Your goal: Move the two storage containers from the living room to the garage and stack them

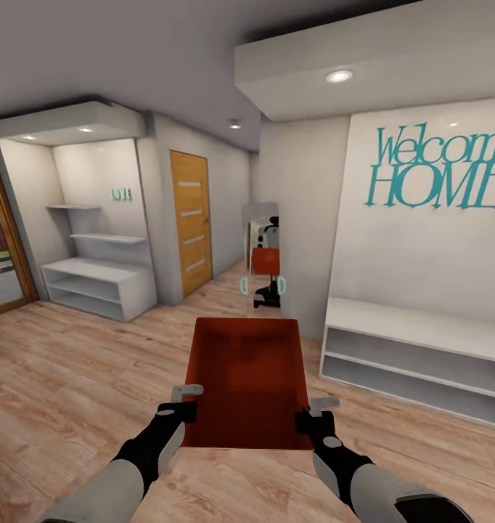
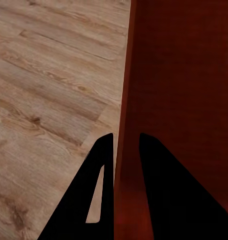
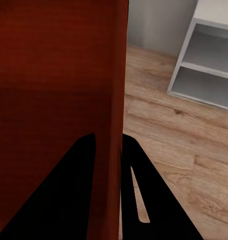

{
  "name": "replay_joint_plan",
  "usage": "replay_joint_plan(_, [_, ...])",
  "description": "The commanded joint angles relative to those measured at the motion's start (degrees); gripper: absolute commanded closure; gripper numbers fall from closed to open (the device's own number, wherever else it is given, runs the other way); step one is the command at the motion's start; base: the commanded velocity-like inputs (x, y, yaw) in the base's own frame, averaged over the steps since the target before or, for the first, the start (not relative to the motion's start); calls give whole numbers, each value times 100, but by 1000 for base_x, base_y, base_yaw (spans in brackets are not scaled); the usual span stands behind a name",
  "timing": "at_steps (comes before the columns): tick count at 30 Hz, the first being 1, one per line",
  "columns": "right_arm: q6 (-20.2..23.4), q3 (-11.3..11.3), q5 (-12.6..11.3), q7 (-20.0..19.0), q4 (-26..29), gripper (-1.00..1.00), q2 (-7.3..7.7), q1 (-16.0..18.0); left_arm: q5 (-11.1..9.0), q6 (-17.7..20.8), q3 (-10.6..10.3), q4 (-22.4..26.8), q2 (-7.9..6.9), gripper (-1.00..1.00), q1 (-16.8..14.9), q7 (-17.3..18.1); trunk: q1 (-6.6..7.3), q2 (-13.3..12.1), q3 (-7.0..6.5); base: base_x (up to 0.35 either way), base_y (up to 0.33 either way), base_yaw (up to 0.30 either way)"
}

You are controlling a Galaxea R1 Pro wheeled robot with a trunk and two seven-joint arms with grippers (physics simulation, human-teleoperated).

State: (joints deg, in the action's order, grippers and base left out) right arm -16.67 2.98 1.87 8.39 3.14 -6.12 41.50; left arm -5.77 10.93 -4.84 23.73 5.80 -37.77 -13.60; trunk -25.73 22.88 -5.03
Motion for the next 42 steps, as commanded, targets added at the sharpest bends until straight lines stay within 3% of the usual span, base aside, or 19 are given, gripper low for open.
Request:
replay_joint_plan(1, [6, -272, 80, -57, -3, 100, -3, -1, 103, -416, 229, 27, -9, 100, -2, -152, -5, 4, 3, 322, 0, 0])
replay_joint_plan(23, [-3, -272, 78, -53, -5, 100, -4, -1, 103, -416, 229, 36, -9, 100, -2, -152, -5, 4, 3, 322, 0, 4])
replay_joint_plan(42, [-12, -272, 78, -66, -2, 100, -3, -1, 103, -416, 229, 44, -9, 100, -2, -152, -5, 4, 3, 322, 0, 251])
